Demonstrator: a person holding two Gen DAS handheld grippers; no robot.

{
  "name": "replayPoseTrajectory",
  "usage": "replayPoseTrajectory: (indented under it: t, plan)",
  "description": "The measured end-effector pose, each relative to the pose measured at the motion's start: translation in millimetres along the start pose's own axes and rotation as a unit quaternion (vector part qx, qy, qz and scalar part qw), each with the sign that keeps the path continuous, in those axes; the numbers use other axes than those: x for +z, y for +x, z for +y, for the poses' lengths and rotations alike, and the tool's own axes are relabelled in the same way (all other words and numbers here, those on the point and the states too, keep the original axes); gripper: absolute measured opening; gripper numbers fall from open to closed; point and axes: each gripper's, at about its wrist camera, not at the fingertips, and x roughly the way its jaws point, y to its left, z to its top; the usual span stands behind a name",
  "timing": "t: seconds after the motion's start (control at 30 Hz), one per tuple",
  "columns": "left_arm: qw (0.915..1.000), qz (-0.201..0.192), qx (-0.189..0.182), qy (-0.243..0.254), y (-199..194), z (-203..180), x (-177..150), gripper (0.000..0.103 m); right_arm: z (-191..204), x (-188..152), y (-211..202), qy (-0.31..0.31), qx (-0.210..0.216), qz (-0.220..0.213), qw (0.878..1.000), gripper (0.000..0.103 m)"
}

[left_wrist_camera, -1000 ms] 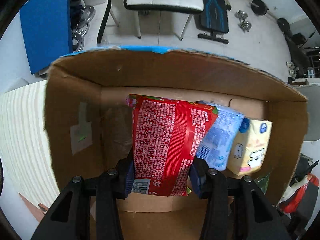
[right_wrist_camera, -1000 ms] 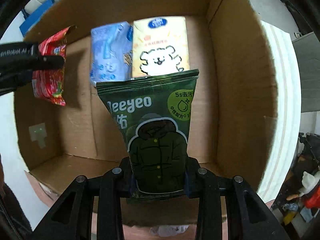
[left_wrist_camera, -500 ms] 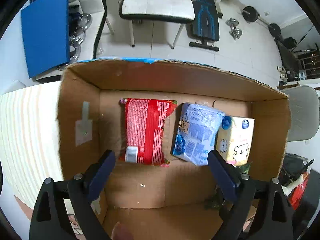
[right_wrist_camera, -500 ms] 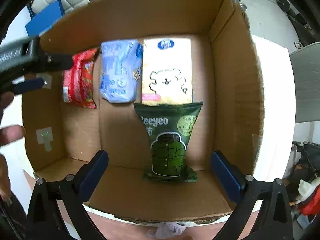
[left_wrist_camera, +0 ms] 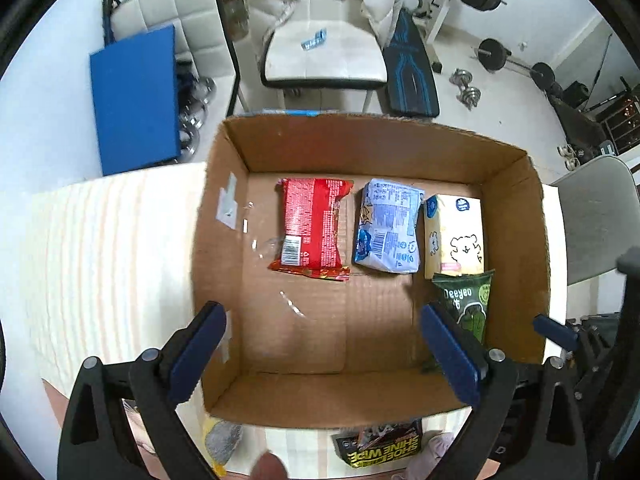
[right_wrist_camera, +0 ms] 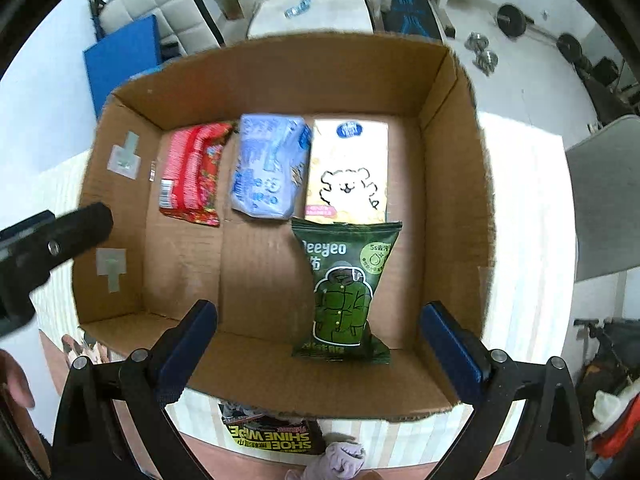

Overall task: Organize soft objects
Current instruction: 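Grasp the yellow sponge with left tool while right tool reaches the grey sock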

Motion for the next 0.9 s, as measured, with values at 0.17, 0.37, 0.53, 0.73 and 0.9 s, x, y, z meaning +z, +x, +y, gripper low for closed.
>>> replayPoseTrajectory:
  t: [0.17, 0.37, 0.53, 0.73, 0.9]
  plan:
    - [0.9986, -0.045, 0.006, 0.028, -30.6, 2.9, -25.1, 0.1, 1.9, -26.6, -37.7, -0.003, 0.019, -0.057, 0.998, 0.103]
    - [0.9978, -0.029, 0.028, 0.052, -39.9, 37.4, -91.7, 0.1, -9.7, -85.9, -63.1, 0.04, 0.046, -0.055, 0.997, 0.103]
    - [0.9972, 0.024, 0.051, 0.048, -4.4, 79.1, -143.0, 0.1, -20.2, -156.5, -19.3, 0.108, 0.059, 0.029, 0.992, 0.103]
    - [0.9941, 0.093, 0.047, 0.031, 66.2, 115.0, -165.6, 0.098, -33.8, -223.4, 51.0, 0.206, 0.057, 0.079, 0.974, 0.096]
    - [0.9868, 0.141, 0.047, 0.063, 120.9, 116.2, -169.1, 0.098, -41.9, -238.3, 81.1, 0.234, 0.043, 0.09, 0.967, 0.078]
